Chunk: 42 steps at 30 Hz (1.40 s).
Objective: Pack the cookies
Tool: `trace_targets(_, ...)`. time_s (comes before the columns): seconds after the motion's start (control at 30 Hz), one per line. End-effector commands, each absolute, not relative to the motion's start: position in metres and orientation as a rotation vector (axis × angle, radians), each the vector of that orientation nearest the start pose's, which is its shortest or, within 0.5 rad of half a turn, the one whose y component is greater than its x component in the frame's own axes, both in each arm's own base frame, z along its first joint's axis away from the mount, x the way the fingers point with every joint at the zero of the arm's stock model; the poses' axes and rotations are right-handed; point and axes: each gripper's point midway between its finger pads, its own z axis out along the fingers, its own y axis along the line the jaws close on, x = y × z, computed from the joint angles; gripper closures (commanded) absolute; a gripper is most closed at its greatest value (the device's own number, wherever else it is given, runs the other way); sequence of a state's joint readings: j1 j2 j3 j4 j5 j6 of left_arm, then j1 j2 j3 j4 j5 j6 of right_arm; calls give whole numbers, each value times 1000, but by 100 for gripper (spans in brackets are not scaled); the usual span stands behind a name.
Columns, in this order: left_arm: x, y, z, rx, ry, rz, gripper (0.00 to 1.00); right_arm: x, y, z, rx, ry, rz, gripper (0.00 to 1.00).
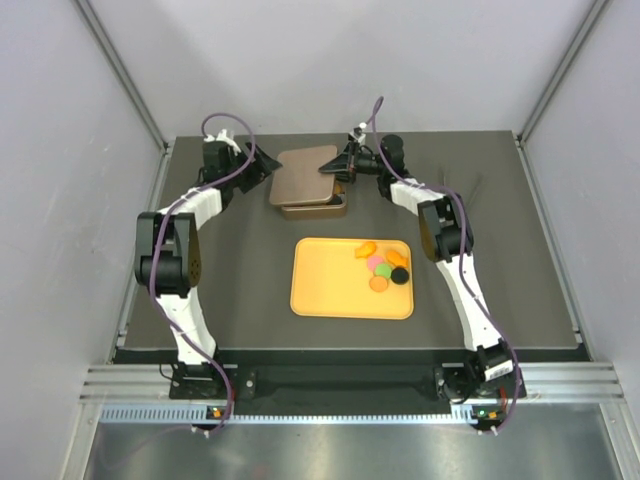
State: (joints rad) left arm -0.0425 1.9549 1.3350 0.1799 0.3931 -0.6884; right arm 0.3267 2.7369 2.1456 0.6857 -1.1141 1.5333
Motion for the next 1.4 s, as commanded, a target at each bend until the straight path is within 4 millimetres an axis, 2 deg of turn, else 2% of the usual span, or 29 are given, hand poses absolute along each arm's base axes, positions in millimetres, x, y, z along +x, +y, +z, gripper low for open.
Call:
trace_targets(0.0, 546, -128, 135, -369, 2017, -882, 17, 533, 358, 168, -100, 1964, 2096, 98)
trace_targets(0.13, 547, -133, 121, -375, 2042, -879, 17, 537, 354, 164, -82, 1980, 2090, 97)
trace_targets(0.43, 545, -142, 114, -368, 2071, -880, 19, 540, 348, 149, -46, 2018, 2097, 95)
trace_targets(0.67, 541, -142, 107, -376, 2099, -848, 23, 540, 346, 151, -36, 2036, 2084, 85)
trace_targets(1.13, 535, -136, 93, -419, 2161, -777, 29, 538, 333, 151, -6, 2046, 2052, 77)
trace_targets(1.37, 533, -136, 90, -428, 2179, -760, 31, 533, 322, 149, 15, 2047, 2042, 67)
